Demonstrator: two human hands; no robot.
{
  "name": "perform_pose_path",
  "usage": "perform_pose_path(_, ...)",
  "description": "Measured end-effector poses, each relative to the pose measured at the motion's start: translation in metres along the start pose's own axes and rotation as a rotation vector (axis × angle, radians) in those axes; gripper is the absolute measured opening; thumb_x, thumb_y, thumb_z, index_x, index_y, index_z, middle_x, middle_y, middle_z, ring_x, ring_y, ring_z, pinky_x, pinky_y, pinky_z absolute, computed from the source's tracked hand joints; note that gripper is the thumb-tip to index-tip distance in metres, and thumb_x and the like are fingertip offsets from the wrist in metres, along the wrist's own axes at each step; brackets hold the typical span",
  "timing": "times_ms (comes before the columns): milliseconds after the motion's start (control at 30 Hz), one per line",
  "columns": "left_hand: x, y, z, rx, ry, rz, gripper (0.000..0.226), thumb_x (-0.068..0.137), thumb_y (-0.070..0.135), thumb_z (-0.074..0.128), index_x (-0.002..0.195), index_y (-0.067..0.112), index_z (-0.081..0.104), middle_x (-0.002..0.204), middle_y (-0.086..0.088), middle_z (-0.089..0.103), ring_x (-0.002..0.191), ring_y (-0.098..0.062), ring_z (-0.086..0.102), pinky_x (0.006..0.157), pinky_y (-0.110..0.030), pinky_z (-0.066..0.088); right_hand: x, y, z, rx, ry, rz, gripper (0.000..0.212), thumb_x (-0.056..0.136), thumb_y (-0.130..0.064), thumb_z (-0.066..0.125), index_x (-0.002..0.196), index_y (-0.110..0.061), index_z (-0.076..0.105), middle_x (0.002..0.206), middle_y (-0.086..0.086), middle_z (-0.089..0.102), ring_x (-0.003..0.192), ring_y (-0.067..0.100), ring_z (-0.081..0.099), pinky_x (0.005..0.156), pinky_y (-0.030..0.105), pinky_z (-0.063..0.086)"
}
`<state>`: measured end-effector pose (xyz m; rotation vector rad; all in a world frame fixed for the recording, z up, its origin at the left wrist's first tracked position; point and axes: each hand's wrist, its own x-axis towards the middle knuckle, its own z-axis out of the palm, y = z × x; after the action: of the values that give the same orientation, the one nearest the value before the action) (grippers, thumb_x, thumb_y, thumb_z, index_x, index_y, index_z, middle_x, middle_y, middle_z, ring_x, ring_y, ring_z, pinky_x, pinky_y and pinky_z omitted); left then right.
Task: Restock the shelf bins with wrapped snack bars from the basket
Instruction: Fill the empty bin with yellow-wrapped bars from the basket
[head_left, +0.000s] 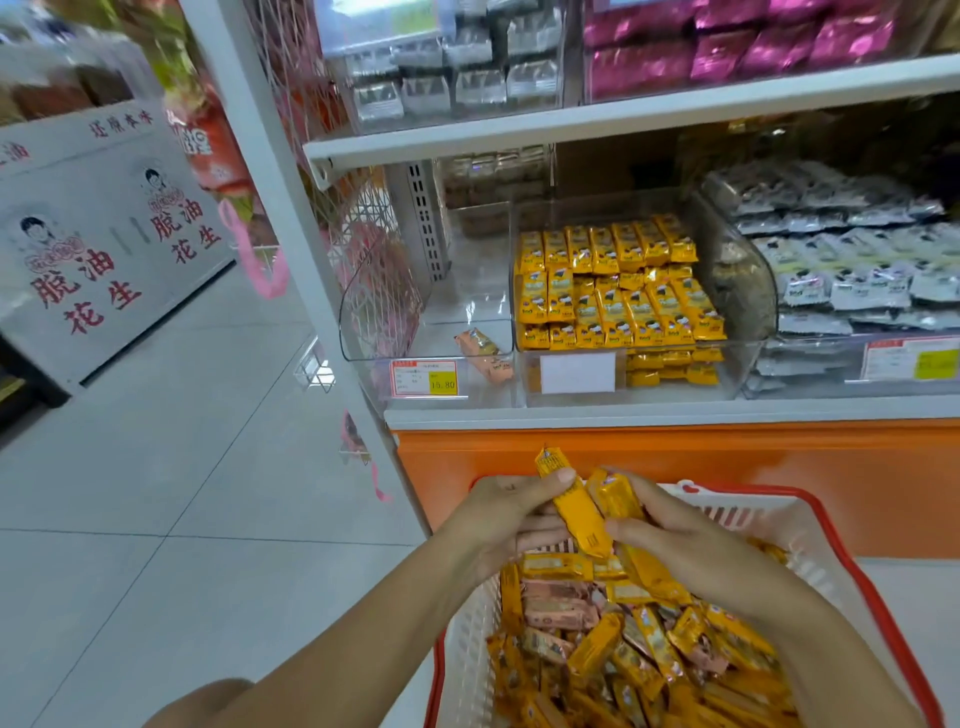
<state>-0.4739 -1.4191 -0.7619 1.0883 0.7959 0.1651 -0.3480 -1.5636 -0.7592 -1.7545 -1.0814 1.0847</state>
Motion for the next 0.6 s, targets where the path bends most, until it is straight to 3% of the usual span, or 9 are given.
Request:
perform_pose_path(67, 0.000, 0.002, 0.001, -0.005, -0.049, -0.004, 0.043, 0.065, 0.034, 0.073, 0.096, 0.004, 0.070, 0.092, -0.012, 0.073, 0.078, -0.017, 0.071, 0.071, -0.025, 0.058, -0.003, -0.001, -0.002, 0.061, 0.022, 0.000, 0.059, 0.095, -0.039, 0.051, 0.146, -0.048, 0.021, 0.141, -0.031, 0.020, 0.132, -0.004, 0.020, 0.113, 0.031, 0.024)
perform_pose_path(133, 0.000, 0.002, 0.004, 0.007, -0.112, -0.011, 0.035, 0.066, 0.033, 0.072, 0.092, 0.009, 0.070, 0.090, -0.009, 0.074, 0.079, -0.015, 0.071, 0.073, -0.025, 0.058, -0.006, -0.005, -0.006, 0.193, 0.084, -0.036, 0.053, 0.091, -0.038, 0.056, 0.140, -0.047, 0.038, 0.143, -0.026, 0.038, 0.130, -0.002, 0.038, 0.109, 0.033, 0.034)
perform_pose_path(200, 0.001, 0.002, 0.009, -0.008, -0.160, -0.018, 0.031, 0.068, 0.031, 0.071, 0.092, 0.012, 0.070, 0.092, -0.009, 0.073, 0.082, -0.015, 0.070, 0.078, -0.027, 0.058, -0.006, -0.005, -0.009, 0.327, 0.239, -0.055, 0.045, 0.083, -0.038, 0.063, 0.127, -0.045, 0.056, 0.126, -0.016, 0.063, 0.111, 0.003, 0.058, 0.094, 0.033, 0.046)
perform_pose_path(267, 0.004, 0.002, 0.013, -0.060, -0.214, -0.031, 0.034, 0.071, 0.027, 0.068, 0.101, 0.010, 0.068, 0.098, -0.011, 0.072, 0.089, -0.018, 0.070, 0.084, -0.029, 0.056, -0.004, 0.000, -0.013, 0.392, 0.462, -0.047, 0.048, 0.080, -0.034, 0.069, 0.126, -0.040, 0.059, 0.120, -0.011, 0.066, 0.106, 0.007, 0.060, 0.086, 0.033, 0.050)
perform_pose_path(367, 0.008, 0.003, 0.020, -0.150, -0.270, -0.061, 0.038, 0.074, 0.021, 0.065, 0.109, 0.005, 0.064, 0.105, -0.013, 0.070, 0.093, -0.020, 0.069, 0.085, -0.030, 0.056, -0.003, 0.005, -0.017, 0.377, 0.700, -0.098, 0.046, 0.086, -0.022, 0.069, 0.130, -0.028, 0.059, 0.123, -0.011, 0.063, 0.104, -0.005, 0.057, 0.077, 0.014, 0.048)
perform_pose_path(433, 0.011, 0.004, 0.026, -0.192, -0.280, -0.066, 0.032, 0.075, 0.019, 0.064, 0.103, 0.005, 0.064, 0.101, -0.013, 0.071, 0.090, -0.020, 0.070, 0.081, -0.029, 0.057, -0.002, 0.006, -0.016, 0.304, 0.715, -0.122, 0.040, 0.091, -0.019, 0.063, 0.130, -0.028, 0.058, 0.123, -0.016, 0.057, 0.092, -0.021, 0.051, 0.070, 0.001, 0.042)
perform_pose_path(500, 0.014, 0.005, 0.030, -0.221, -0.278, -0.065, 0.027, 0.075, 0.018, 0.063, 0.099, 0.005, 0.065, 0.096, -0.013, 0.072, 0.086, -0.020, 0.071, 0.077, -0.029, 0.058, -0.001, 0.005, -0.012, 0.233, 0.659, -0.120, 0.039, 0.096, -0.015, 0.055, 0.132, -0.032, 0.054, 0.122, -0.020, 0.055, 0.088, -0.024, 0.049, 0.067, -0.002, 0.040)
perform_pose_path(600, 0.020, 0.006, 0.035, -0.240, -0.291, -0.057, 0.026, 0.076, 0.016, 0.062, 0.099, 0.005, 0.065, 0.092, -0.013, 0.072, 0.083, -0.020, 0.072, 0.073, -0.028, 0.058, 0.000, 0.005, -0.004, 0.106, 0.652, -0.131, 0.044, 0.095, -0.013, 0.056, 0.128, -0.042, 0.053, 0.096, -0.020, 0.065, 0.076, -0.002, 0.062, 0.057, 0.013, 0.047)
